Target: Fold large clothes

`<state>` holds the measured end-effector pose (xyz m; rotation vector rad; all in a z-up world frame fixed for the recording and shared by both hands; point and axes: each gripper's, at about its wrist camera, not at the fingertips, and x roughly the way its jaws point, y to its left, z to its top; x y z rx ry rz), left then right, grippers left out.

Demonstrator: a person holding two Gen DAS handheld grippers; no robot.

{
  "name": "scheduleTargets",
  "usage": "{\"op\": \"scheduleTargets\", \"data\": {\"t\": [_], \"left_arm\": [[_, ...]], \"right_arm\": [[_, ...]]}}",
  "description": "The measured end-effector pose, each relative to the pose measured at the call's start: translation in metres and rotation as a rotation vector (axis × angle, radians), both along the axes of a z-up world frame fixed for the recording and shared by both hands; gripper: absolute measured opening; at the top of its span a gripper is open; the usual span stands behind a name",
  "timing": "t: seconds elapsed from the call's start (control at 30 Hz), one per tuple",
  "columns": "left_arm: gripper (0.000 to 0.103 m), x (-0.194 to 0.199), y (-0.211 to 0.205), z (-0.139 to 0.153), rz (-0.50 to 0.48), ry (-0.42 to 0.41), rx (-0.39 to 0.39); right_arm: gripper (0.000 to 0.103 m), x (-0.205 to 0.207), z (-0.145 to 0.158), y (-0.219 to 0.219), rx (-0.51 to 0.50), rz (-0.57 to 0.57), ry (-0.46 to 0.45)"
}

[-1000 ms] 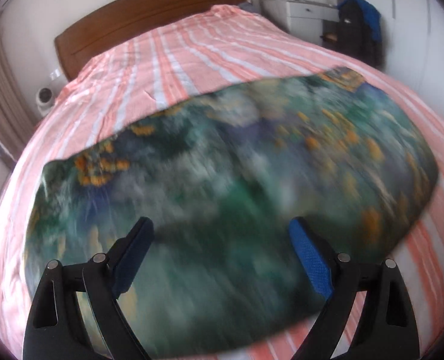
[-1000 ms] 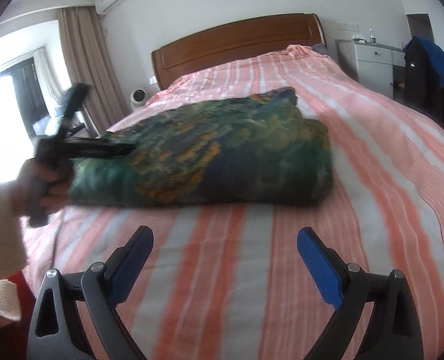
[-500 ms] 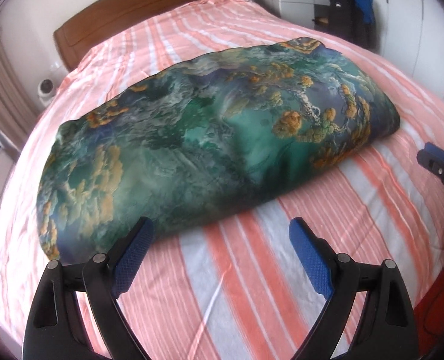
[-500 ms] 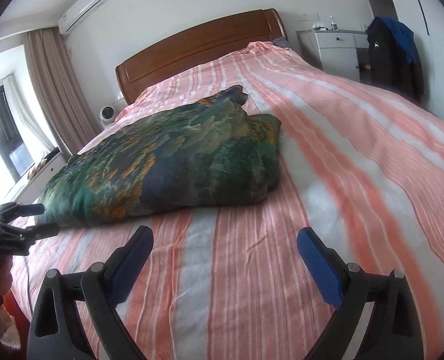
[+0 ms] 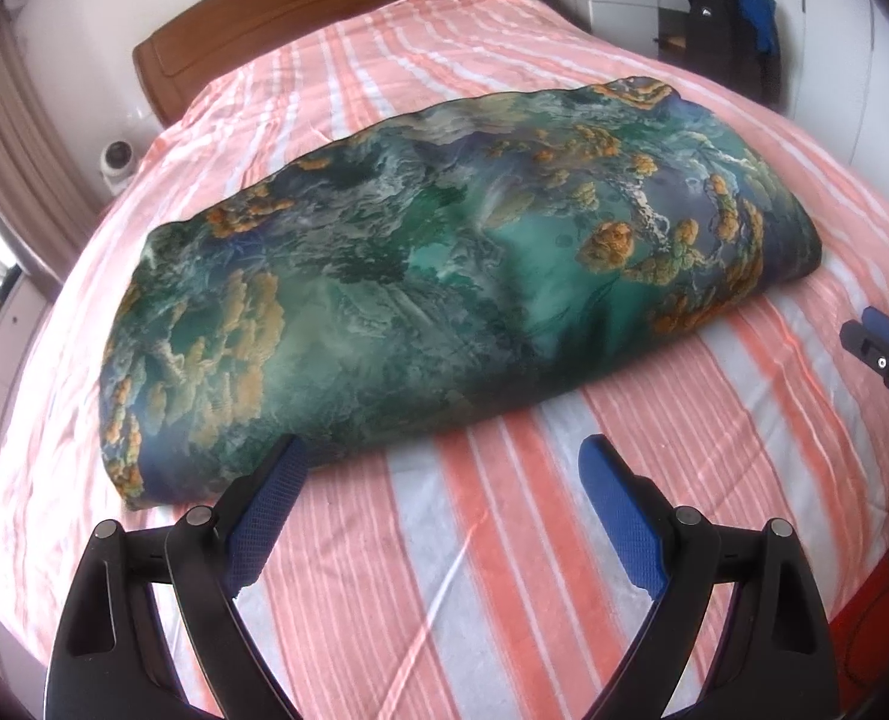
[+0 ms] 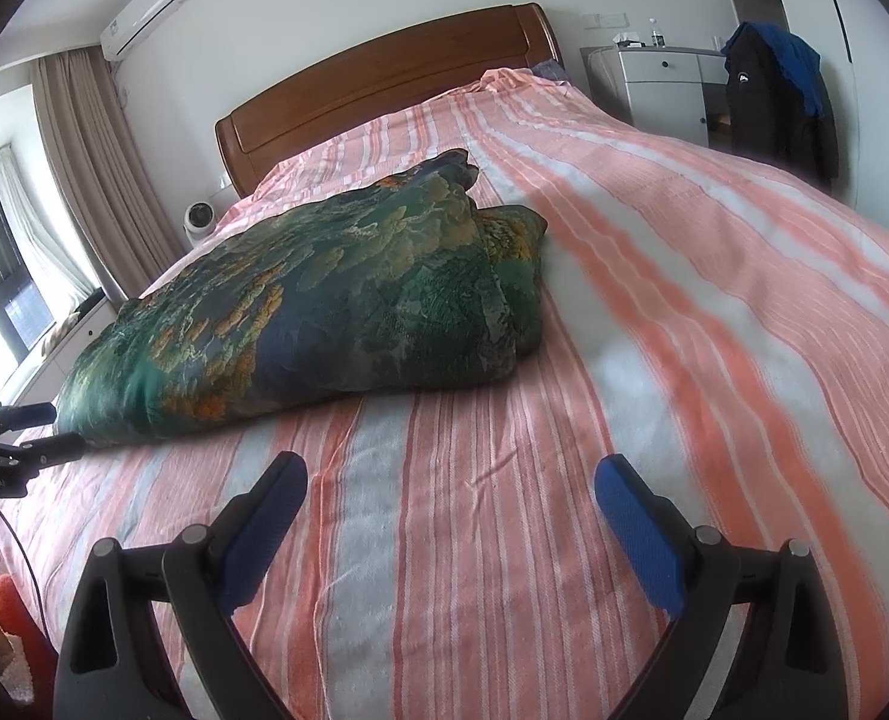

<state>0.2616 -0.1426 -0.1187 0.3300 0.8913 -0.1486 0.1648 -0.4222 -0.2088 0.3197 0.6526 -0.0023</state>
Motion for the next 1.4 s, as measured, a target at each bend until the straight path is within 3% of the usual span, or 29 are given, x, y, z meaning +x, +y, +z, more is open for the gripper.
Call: {"op": "scheduleTargets", "data": {"t": [0.23,0.33,0.47,0.57,0.7,0.77,0.8,0.87,0.9,0.97,1.03,1.17,1.27,1.4], "left_arm": [[0.093,0.001,0.002,-0.001,0.006,-0.002,-0.003],[0.093,0.010,0.005,0.000,0.014,-0.006,-0.050],[0.093,0.036,-0.004,0.005,0.003,-0.046,-0.119],[0.094,0.059,-0.028,0.000,-0.040,-0.093,-0.116],[0.095,0.083,-0.055,-0.022,-0.100,-0.025,-0.042],[0.094,0.083,-0.053,-0.010,-0.114,0.001,-0.072],[0.093,0.083,-0.049,-0.002,-0.119,0.011,-0.098],[0.093,0.083,-0.041,0.024,-0.121,0.019,-0.164],[0.093,0.085,-0.039,0.042,-0.130,0.022,-0.204],[0.093,0.091,-0.044,0.067,-0.168,0.048,-0.258],[0.094,0.098,-0.059,0.084,-0.221,0.078,-0.283],[0.095,0.110,-0.106,0.103,-0.350,0.171,-0.275],[0.095,0.116,-0.120,0.111,-0.337,0.151,-0.229],[0.096,0.125,-0.109,0.118,-0.285,0.198,-0.257]], "right_arm": [[0.096,0.000,-0.002,-0.001,0.014,0.005,0.008],[0.096,0.000,-0.004,-0.008,0.062,-0.004,0.014],[0.099,0.007,-0.006,-0.032,0.240,-0.047,0.017],[0.101,0.024,-0.004,-0.054,0.414,-0.093,-0.003],[0.101,0.071,-0.011,-0.066,0.543,-0.091,0.019],[0.098,0.088,-0.015,-0.063,0.554,-0.080,0.042],[0.082,0.094,-0.015,-0.060,0.538,-0.075,0.048],[0.062,0.095,-0.011,-0.056,0.519,-0.077,0.047],[0.042,0.087,-0.002,-0.053,0.499,-0.091,0.018],[0.038,0.075,0.016,-0.044,0.438,-0.079,-0.031],[0.036,0.059,0.047,-0.021,0.315,-0.040,-0.100],[0.034,0.035,0.098,0.031,0.115,0.068,-0.219],[0.033,0.022,0.124,0.086,-0.073,0.166,-0.278],[0.032,0.009,0.131,0.140,-0.265,0.252,-0.309]]}}
